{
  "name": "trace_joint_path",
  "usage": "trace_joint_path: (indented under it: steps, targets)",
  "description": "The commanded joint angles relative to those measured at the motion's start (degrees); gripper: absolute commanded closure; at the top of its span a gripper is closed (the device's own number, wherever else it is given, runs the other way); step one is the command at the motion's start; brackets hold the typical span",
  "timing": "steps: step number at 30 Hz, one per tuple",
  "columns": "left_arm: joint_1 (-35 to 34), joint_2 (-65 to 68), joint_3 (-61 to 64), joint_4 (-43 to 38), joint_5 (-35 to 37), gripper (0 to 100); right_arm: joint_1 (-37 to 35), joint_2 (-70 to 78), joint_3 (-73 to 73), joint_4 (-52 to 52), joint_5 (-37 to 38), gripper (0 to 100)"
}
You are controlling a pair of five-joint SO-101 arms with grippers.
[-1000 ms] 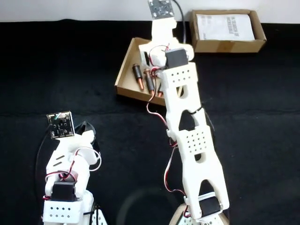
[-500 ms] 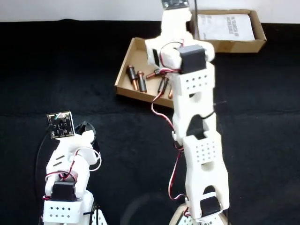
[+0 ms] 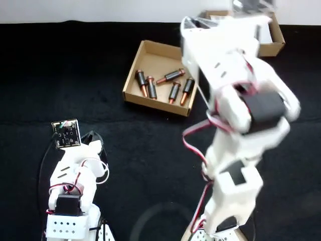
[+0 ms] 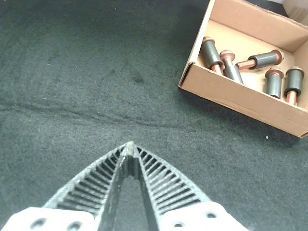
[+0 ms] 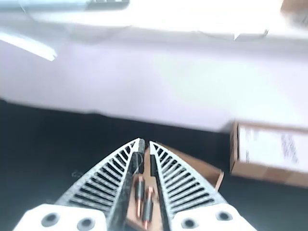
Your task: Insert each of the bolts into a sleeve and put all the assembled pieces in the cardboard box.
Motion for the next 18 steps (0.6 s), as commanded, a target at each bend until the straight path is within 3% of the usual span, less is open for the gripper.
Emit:
trace_joint_path:
  steps: [1,9,18]
  targets:
    - [0.66,0.13,1.10,0.09,0.00,99,0.48,-11.56,5.58,0.57,0.53,99.2]
    - [0.66,0.13,1.10,0.70,0.00,99,0.48,-40.84,49.63,0.48,0.53,99.2]
    - [0.57,-0.04,1.10,7.82,-0.44,99,0.31,-69.32,96.92,0.22,0.53,99.2]
